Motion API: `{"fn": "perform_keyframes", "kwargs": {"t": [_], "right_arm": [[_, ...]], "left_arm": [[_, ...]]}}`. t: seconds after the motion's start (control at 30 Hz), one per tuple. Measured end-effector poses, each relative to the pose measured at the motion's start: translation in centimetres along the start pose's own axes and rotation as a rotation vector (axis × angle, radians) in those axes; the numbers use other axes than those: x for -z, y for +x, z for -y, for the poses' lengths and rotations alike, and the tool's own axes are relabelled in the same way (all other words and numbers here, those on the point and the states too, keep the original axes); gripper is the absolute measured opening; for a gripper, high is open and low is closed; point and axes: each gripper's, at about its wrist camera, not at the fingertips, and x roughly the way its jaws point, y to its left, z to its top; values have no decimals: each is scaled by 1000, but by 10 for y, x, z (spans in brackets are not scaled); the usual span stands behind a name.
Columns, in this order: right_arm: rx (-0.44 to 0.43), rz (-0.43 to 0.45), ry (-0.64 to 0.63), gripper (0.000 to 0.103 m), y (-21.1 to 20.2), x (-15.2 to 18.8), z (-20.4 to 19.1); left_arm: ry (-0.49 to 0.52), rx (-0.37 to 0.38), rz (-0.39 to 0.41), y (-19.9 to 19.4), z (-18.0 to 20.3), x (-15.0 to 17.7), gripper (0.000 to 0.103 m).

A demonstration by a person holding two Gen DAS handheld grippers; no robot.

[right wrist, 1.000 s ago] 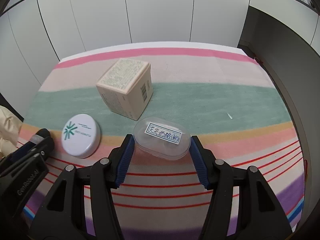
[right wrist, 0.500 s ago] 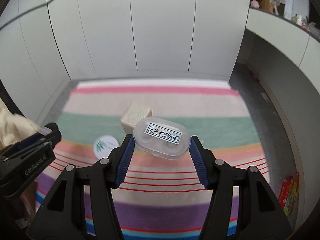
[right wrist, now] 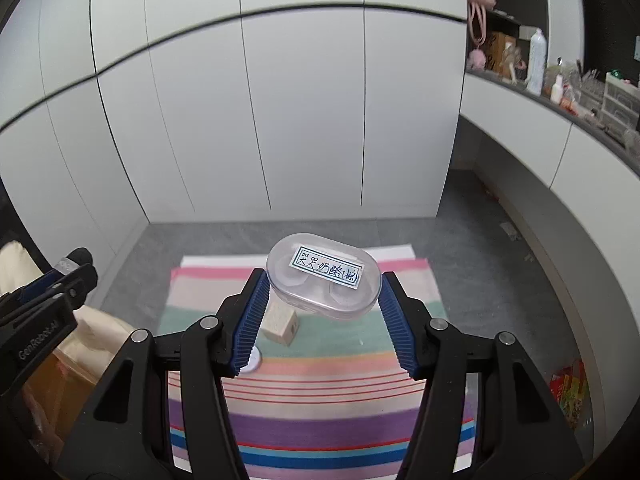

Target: Organize objects

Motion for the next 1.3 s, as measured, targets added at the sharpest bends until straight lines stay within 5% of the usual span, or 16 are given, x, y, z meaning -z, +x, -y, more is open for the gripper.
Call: {"fn": "perform_keyframes", "kwargs": {"t": [0.3, 0.57, 1.3], "right_arm": [[-37, 41, -69, 59, -66, -42, -2], [-36, 49, -101, 59, -94, -42, -3], [-67, -15, -102, 59, -120, -16, 10]], "left_arm": [[49, 15, 61, -70, 7, -22, 50], [104, 0, 90, -108, 25, -23, 50], [155, -1, 77, -141, 22, 6, 50]]}}
